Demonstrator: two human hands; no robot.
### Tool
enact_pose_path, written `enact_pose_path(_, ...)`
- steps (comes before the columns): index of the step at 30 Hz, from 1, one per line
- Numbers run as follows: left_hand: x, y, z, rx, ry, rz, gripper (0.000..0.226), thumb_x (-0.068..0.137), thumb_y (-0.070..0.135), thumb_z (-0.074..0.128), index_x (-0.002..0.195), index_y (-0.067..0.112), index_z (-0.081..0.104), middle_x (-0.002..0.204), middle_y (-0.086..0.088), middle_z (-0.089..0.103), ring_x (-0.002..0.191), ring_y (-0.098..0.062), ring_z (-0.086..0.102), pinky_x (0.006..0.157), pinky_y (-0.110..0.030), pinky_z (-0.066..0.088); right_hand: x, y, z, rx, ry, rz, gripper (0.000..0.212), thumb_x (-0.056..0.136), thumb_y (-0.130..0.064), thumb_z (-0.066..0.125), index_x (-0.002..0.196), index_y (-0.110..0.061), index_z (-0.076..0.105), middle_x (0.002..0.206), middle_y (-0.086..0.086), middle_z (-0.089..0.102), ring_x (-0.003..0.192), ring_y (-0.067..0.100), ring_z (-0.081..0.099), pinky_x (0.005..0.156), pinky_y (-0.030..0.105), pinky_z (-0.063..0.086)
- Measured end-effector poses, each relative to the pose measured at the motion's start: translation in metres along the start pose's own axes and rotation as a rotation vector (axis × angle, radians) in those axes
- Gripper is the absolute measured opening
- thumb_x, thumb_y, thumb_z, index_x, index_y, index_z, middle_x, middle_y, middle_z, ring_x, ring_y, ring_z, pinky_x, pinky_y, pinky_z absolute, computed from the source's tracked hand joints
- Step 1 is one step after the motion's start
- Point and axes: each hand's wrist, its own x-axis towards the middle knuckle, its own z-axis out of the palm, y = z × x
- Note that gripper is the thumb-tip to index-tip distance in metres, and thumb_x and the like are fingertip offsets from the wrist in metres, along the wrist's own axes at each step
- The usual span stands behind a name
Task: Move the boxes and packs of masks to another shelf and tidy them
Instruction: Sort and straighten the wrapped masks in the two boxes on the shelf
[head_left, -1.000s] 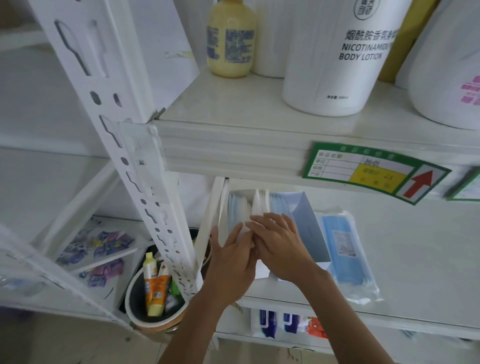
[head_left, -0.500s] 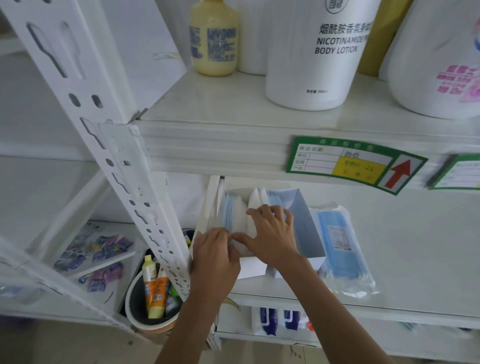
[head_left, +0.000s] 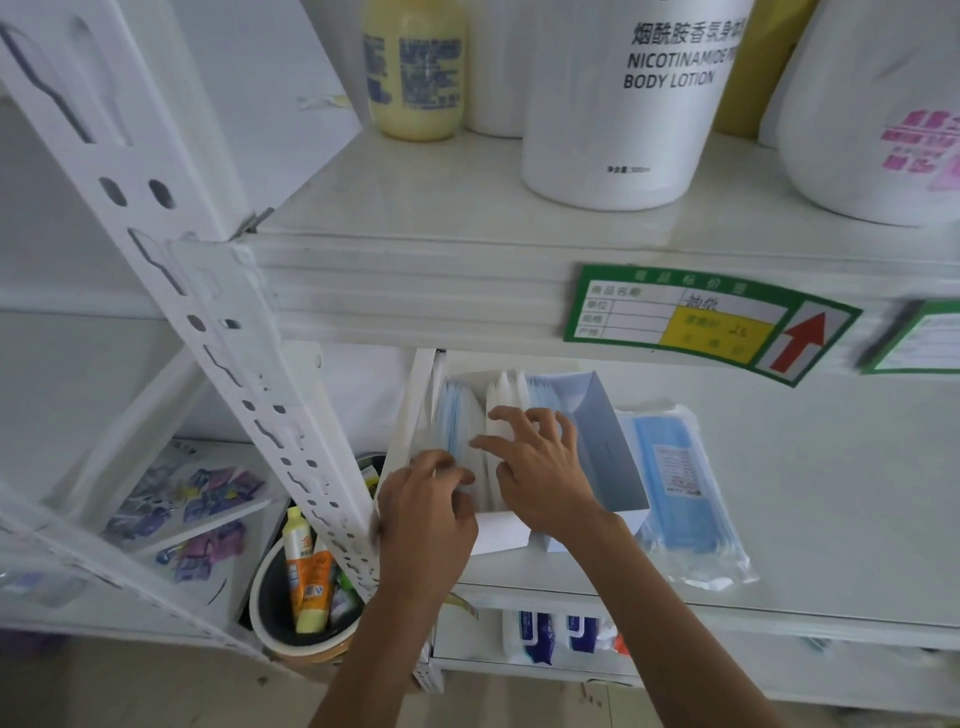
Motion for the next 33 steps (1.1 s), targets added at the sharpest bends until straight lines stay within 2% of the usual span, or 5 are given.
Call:
enact_pose_path(7, 0.002, 0.006, -0.002, 0.012, -0.131, -0.031, 0.032, 0.098, 0.020, 0.052, 0.110, 0.037, 0.076, 0.141, 0.010, 0.051, 0.127, -0.021, 0.050, 0.116, -0.054, 0.030, 0.007, -0.008, 0.000, 0.040, 0.018, 0.184, 0.050, 0.094, -0.060, 0.039, 0.136, -0.034, 0.049, 0.129, -0.008, 0.057, 0.124, 0.024, 0.044, 0.110, 0.053, 0.024)
enact_pose_path(14, 0.001, 0.004, -0.002, -0.129, 0.004, -0.049, 0.022, 0.086, 0.003, 0.062, 0.090, 0.023, 0.056, 0.098, 0.008, 0.062, 0.089, -0.019, 0.062, 0.089, -0.052, 0.052, 0.007, -0.008, -0.001, 0.072, -0.018, 0.099, 0.059, 0.080, -0.015, 0.061, 0.131, -0.042, 0.056, 0.146, -0.002, 0.039, 0.132, 0.027, 0.032, 0.113, 0.056, 0.023)
enact_pose_path(22, 0.013, 0.006, 0.001, -0.160, 0.034, -0.138, 0.038, 0.072, 0.009, 0.081, 0.078, 0.026, 0.048, 0.086, 0.013, 0.052, 0.071, -0.002, 0.052, 0.063, -0.039, 0.052, 0.010, -0.008, 0.003, 0.018, -0.005, 0.199, 0.052, 0.089, -0.069, 0.043, 0.101, -0.032, 0.078, 0.135, -0.017, 0.049, 0.128, 0.018, 0.034, 0.108, 0.046, 0.023)
enact_pose_path(28, 0.010, 0.005, 0.006, -0.156, 0.131, -0.076, 0.019, 0.088, 0.009, 0.072, 0.094, 0.022, 0.059, 0.098, 0.008, 0.063, 0.085, -0.017, 0.063, 0.076, -0.046, 0.056, 0.009, -0.010, 0.000, 0.208, -0.025, 0.244, 0.067, 0.079, -0.016, 0.057, 0.141, -0.030, 0.035, 0.138, -0.003, 0.046, 0.129, 0.025, 0.034, 0.107, 0.045, 0.029)
enact_pose_path(33, 0.009, 0.003, 0.008, -0.129, 0.120, -0.052, 0.025, 0.088, 0.001, 0.063, 0.106, 0.016, 0.071, 0.114, 0.003, 0.065, 0.096, -0.021, 0.066, 0.082, -0.045, 0.058, 0.006, -0.005, 0.001, 0.231, 0.003, 0.203, 0.040, 0.089, -0.017, 0.049, 0.128, -0.023, 0.057, 0.138, -0.005, 0.044, 0.129, 0.023, 0.033, 0.109, 0.043, 0.030)
